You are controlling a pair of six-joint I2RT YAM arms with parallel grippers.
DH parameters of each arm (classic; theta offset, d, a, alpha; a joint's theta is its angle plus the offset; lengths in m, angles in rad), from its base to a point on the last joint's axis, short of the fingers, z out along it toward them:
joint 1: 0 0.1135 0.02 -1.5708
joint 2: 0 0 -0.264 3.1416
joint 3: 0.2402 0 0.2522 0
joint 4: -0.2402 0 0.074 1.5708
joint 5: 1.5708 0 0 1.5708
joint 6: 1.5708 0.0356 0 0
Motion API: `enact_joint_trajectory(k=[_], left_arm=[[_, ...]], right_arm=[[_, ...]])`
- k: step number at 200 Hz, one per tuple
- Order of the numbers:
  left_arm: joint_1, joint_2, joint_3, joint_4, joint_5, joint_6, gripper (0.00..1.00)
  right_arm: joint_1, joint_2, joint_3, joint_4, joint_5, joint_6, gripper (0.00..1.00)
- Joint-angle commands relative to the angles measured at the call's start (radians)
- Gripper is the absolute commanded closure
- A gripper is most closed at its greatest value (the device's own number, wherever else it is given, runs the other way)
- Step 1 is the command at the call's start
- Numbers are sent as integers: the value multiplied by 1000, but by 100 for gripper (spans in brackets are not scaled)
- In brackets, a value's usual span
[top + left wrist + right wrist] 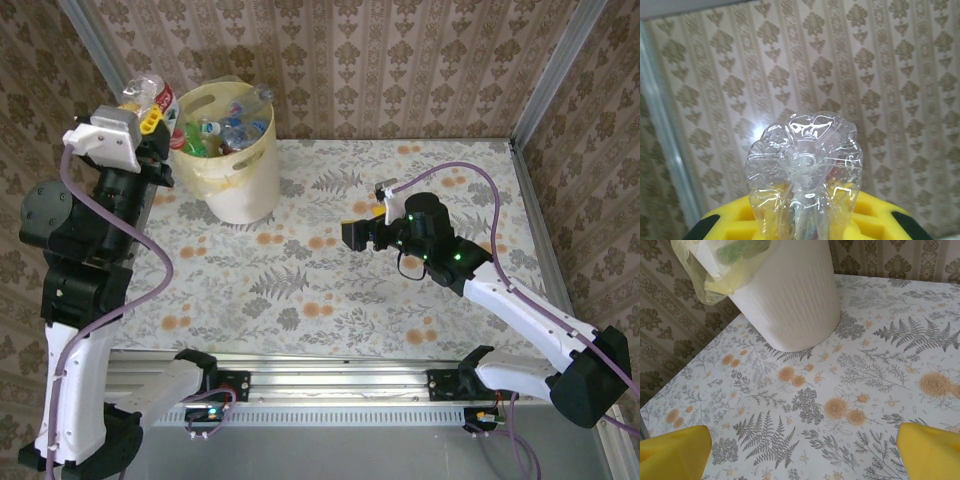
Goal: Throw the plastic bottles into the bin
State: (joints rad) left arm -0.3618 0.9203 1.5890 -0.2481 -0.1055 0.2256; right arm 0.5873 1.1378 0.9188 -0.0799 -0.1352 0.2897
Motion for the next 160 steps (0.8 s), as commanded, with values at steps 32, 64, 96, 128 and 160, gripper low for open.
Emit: enact_joint_trajectory(k=[32,64,96,128,160], left_arm=[[38,14,-67,169,-47,143,82],[125,73,-47,129,55,60,82],[258,187,3,78,218,-67,79],[338,403,114,-31,339,-131,71],[336,734,485,-404,405,-111,14]], right_arm=[[-6,-33,-27,-16,32,-25,3],[-12,-43,-34,-26,32,-31,3],[-19,-60,-43,-32,37,-38,3],[-30,-78,-62,-38,44,-41,3],[-47,-100,-81,-40,42,-37,2]])
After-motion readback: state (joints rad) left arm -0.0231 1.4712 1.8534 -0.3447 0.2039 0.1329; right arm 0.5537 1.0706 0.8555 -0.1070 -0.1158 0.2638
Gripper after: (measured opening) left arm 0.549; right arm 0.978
